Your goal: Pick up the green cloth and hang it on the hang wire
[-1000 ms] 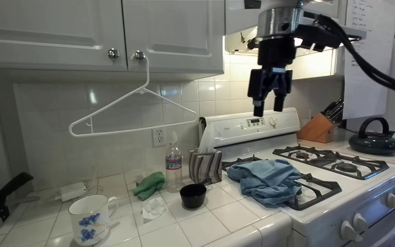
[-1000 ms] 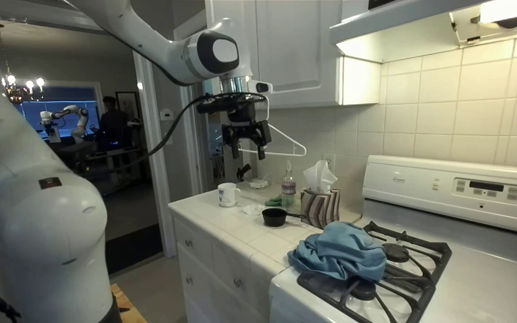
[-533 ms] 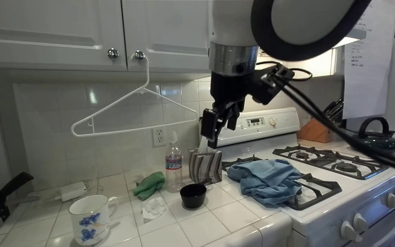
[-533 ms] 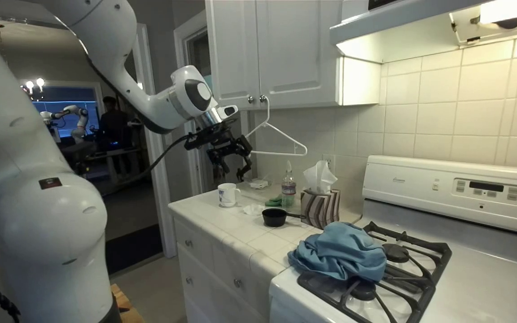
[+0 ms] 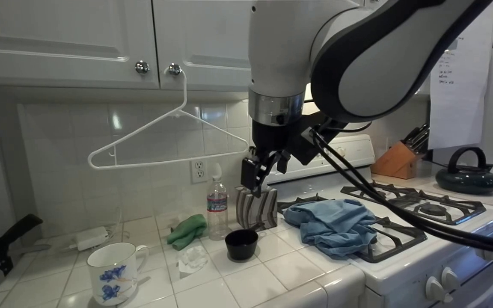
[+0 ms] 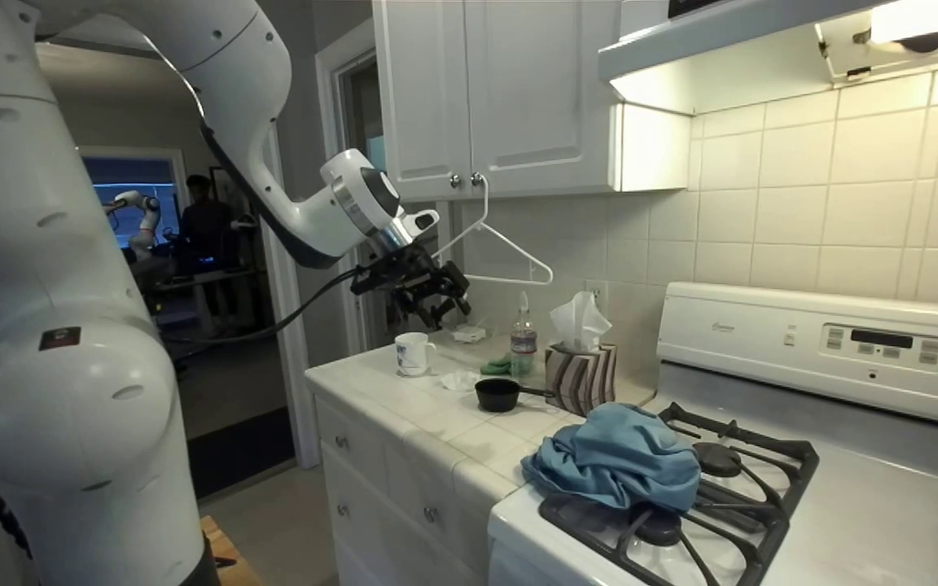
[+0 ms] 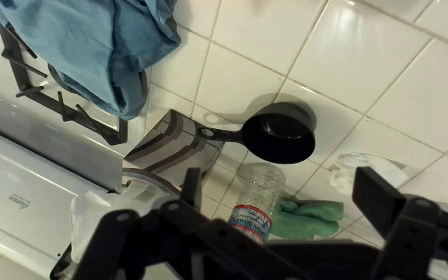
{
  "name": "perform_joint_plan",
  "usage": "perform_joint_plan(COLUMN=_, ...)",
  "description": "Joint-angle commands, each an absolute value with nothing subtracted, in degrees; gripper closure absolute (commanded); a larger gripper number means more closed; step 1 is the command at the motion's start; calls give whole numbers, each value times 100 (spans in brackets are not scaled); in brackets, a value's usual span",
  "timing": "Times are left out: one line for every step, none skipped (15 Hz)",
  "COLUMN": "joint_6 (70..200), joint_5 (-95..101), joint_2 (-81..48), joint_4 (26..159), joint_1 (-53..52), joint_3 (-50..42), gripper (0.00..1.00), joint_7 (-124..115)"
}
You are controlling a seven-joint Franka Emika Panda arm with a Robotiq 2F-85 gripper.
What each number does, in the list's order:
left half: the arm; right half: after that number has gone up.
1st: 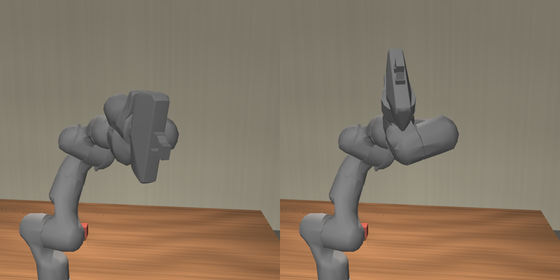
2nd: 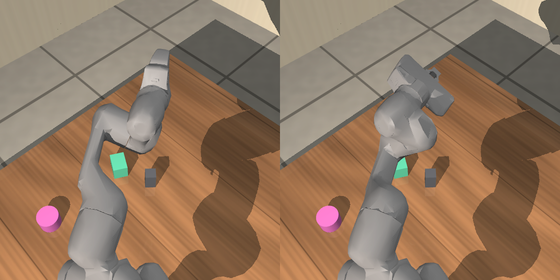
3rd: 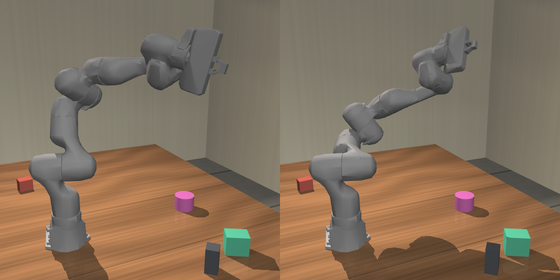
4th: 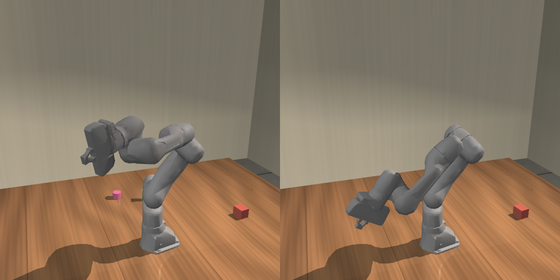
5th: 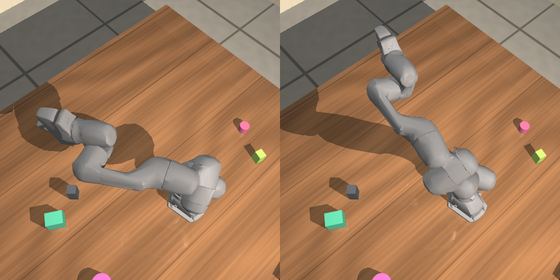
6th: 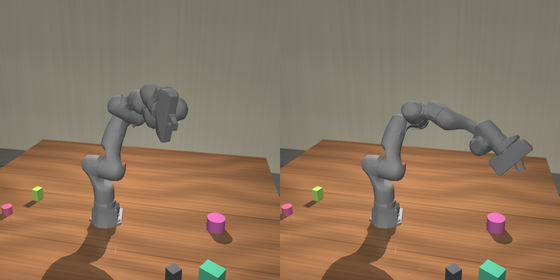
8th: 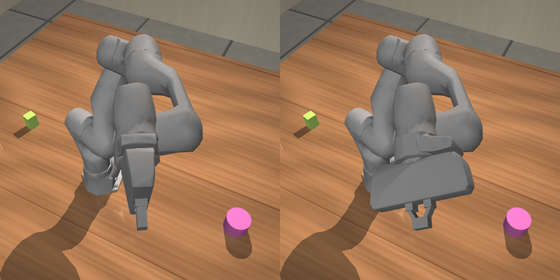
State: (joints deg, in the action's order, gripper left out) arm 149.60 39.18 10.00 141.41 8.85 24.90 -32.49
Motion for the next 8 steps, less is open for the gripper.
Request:
perform_joint_plan(joint_6=14960, joint_5=3917, joint_2=1024, joint_4=14140, joint_1=877, joint_3=2491, gripper=0, joint_7=-3249)
perform_joint_plan(joint_6=14960, joint_5=3917, joint_2=1030, joint_4=14141, joint_1=874, joint_3=2491, gripper=0, joint_7=-3249)
perform_joint_plan(joint_6=14960, joint_5=3917, joint_2=1031, joint_4=14141, joint_1=874, joint_3=2491, gripper=0, joint_7=-3249)
perform_joint_plan(joint_6=15135, joint_5=3984, joint_2=885, joint_4=14103, joint_1=912, joint_3=2477, gripper=0, joint_7=-3295)
perform_joint_plan(joint_6=15530, joint_5=4094, joint_2=643, joint_4=14056, joint_1=957, joint_3=2432, gripper=0, joint_7=-3238)
perform_joint_plan(joint_6=15781, joint_5=4245, joint_2=424, joint_4=13968, joint_1=1016, joint_3=2432, gripper=0, joint_7=-3286)
perform_joint_plan(joint_6=16330, joint_5=4328, joint_2=51, joint_4=13845, joint_1=1061, joint_3=2390, gripper=0, joint_7=-3223)
perform_joint_plan(joint_6=16605, joint_5=4582, joint_2=-266, joint_4=13673, joint_1=1148, joint_3=2419, gripper=0, joint_7=-3370)
